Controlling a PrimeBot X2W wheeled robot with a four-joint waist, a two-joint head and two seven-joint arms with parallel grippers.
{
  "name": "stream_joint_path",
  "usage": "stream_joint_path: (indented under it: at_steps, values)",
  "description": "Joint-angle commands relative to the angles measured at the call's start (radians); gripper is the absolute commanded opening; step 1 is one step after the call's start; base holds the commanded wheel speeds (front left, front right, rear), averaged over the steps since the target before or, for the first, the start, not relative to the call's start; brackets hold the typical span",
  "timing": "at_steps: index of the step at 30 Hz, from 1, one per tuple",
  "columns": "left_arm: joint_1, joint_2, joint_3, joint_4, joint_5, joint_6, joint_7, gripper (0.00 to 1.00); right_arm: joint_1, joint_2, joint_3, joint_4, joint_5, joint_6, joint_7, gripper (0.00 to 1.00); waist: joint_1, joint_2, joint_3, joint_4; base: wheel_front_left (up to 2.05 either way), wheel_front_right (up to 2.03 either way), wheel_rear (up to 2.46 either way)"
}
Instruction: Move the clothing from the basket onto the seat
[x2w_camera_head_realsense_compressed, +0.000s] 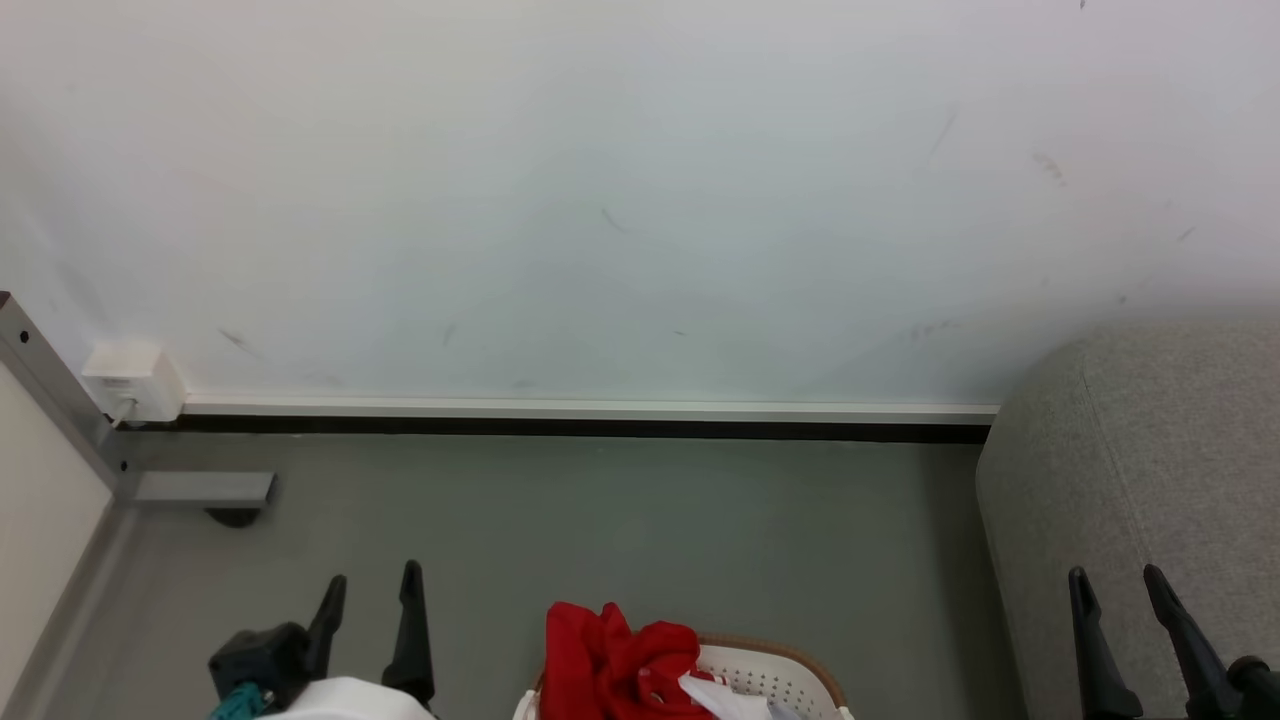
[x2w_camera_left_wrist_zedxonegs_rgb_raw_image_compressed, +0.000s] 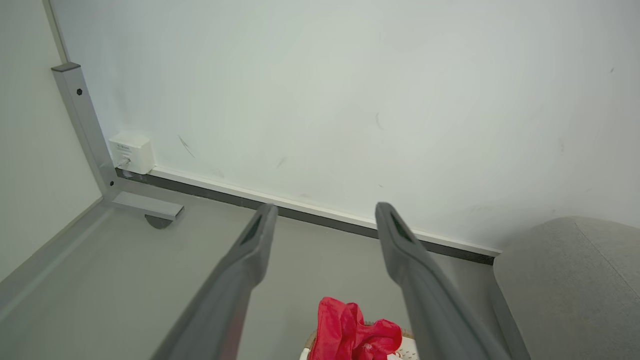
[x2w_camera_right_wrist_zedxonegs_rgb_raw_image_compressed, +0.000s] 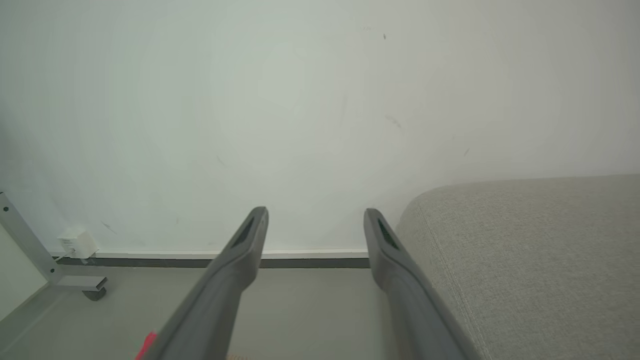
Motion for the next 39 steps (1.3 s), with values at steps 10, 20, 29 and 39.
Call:
stream_joint_path:
  at_steps: [10,20,29,39]
  values:
    - [-0.012,0.035,-0.028,-0.017,0.122,0.034,-0.033,1.0,0.009,0.022,-0.04,0.013,-0.131,-0.001,-0.014,1.0,0.0,-0.0001,0.004,0.0,0.0,0.0,0.0]
    - [-0.001,0.049,-0.05,-0.009,0.202,0.033,-0.056,1.0,0.019,0.043,-0.069,0.029,-0.213,-0.002,-0.019,1.0,0.0,-0.0001,0.003,0.001,0.0,0.0,0.0]
    - [0.012,0.042,-0.054,0.002,0.255,0.002,-0.075,1.0,0.029,0.058,-0.099,0.029,-0.281,-0.002,-0.026,1.0,0.0,-0.0001,0.001,-0.001,0.0,0.0,0.0]
    - [0.025,0.031,-0.037,0.029,0.332,-0.014,-0.09,1.0,0.035,0.074,-0.12,0.036,-0.352,-0.002,-0.03,1.0,0.0,-0.0001,-0.003,-0.003,0.0,0.0,0.0]
